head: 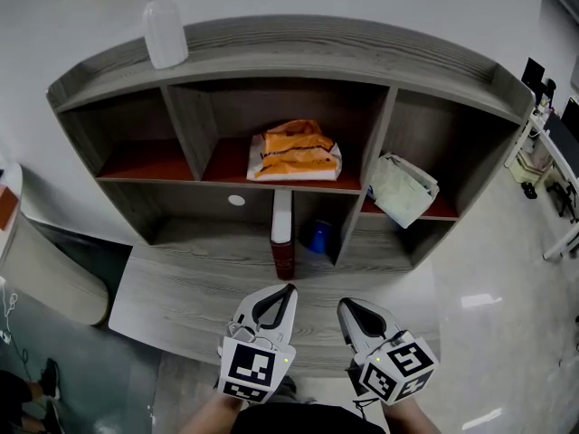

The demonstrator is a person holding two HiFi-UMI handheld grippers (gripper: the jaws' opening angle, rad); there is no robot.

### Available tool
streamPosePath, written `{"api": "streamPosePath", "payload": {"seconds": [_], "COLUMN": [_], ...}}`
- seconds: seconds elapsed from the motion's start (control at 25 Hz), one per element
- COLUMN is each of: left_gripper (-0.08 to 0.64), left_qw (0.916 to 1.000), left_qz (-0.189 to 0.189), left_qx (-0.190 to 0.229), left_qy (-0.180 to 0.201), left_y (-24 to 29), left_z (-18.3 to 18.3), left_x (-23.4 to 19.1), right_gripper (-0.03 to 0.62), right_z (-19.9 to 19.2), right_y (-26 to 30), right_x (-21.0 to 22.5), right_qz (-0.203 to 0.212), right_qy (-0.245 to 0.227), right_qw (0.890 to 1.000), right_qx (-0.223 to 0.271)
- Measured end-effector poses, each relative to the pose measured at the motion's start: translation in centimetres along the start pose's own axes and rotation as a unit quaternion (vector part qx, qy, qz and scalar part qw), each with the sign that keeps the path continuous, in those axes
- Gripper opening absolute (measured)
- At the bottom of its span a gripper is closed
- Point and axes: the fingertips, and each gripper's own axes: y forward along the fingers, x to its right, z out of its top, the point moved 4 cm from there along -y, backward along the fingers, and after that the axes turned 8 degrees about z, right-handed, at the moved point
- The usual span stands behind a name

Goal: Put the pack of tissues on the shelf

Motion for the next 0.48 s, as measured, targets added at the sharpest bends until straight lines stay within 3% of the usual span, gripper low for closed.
{"api": "streamPosePath", "payload": {"seconds": [0.48], "left_gripper": [-0.006], "left_qw": [0.9981], "left_qz": [-0.007], "left_qx": [-0.030], "left_qy": [-0.053], "left_y": [-0.5], "left_z": [-2.7], "left_x": [1.1], "right_gripper": [0.000], "right_z": [-1.2], "right_y": [-0.5], "right_x": [-0.1], "right_qz": [-0.005], "right_qy": [-0.008], "right_qw": [1.000], "right_qx": [-0.013]}}
